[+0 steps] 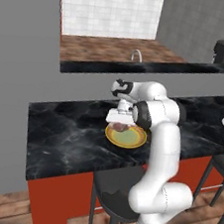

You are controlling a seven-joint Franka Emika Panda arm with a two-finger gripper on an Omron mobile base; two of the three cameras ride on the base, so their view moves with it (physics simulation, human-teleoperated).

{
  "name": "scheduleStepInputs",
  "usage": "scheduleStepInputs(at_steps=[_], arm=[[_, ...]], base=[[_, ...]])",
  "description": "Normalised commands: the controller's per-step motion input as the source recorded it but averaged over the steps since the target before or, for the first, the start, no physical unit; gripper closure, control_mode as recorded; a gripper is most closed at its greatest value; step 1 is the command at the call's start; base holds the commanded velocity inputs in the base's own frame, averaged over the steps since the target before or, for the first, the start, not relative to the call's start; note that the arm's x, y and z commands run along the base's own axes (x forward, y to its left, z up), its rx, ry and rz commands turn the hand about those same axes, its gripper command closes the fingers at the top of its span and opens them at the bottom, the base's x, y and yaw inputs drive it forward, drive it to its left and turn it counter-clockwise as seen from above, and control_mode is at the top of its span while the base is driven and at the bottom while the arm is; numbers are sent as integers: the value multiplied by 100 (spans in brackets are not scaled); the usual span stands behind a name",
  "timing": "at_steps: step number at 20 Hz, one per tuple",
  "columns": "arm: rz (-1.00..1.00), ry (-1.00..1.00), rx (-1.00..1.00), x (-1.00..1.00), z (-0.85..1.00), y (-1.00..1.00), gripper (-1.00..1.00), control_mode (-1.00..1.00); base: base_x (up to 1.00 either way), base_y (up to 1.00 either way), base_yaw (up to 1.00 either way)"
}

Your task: Transport the steak and lemon to the fridge. Place the steak on the rack containing meat and place the lemon on the rack containing the vegetable, ensuring meats and vegetables are on different racks.

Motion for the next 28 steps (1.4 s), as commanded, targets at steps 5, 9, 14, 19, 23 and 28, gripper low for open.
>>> scheduleStepInputs(at_steps=[5, 9, 14, 19, 23, 28], arm=[[-33, 11, 0, -52, 54, -4, 100, -100], [-29, 1, 0, -43, 59, -11, 100, -100], [-11, -9, -3, -82, 54, -8, 100, -100], [7, -44, -14, -100, 22, 0, 100, -100], [18, -52, -23, -90, 34, 0, 100, -100], [17, -45, -16, -76, 69, -13, 100, -100]], base=[[0, 0, 0], [0, 0, 0], [0, 0, 0], [0, 0, 0], [0, 0, 0], [0, 0, 0]])
